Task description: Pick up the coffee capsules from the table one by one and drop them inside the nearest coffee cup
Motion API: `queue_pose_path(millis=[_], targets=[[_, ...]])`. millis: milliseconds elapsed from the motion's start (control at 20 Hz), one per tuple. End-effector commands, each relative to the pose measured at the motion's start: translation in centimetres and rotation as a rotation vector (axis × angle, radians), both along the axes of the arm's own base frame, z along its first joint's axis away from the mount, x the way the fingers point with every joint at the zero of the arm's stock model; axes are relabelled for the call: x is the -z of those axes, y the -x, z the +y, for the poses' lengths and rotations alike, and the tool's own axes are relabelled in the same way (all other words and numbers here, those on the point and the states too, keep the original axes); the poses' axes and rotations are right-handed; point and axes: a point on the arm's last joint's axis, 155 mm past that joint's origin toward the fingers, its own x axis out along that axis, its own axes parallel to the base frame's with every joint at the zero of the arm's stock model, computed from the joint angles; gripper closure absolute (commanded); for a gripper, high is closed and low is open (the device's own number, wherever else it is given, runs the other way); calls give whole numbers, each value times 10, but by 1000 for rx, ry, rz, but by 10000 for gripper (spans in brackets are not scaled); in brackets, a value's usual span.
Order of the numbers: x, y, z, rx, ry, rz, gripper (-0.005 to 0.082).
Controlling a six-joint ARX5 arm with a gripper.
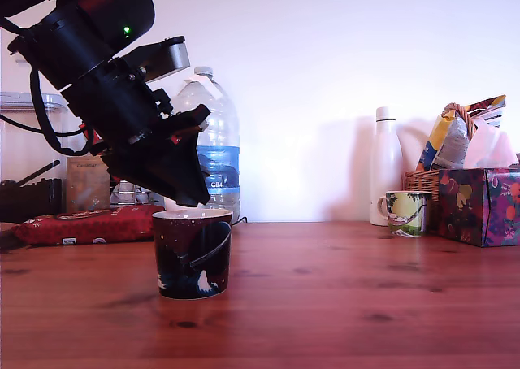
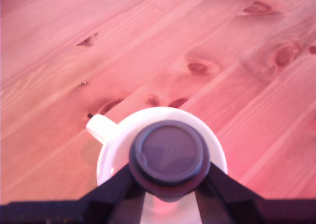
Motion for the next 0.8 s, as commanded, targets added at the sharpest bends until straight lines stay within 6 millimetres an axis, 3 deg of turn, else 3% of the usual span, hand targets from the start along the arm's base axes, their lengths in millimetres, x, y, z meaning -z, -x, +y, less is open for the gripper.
queue_pose_path(millis=[0,200,250,350,400,750], targets=[[-1,-3,0,0,-1,-7,590],[-1,-4,1,-4,-2,-6,561],[-1,-4,1,-4,-1,-7,459],[-2,-5,0,-4,1,-13,108],[-2,-5,0,-4,2,-14,2],[-4,-6,0,-4,5,-19,-8]])
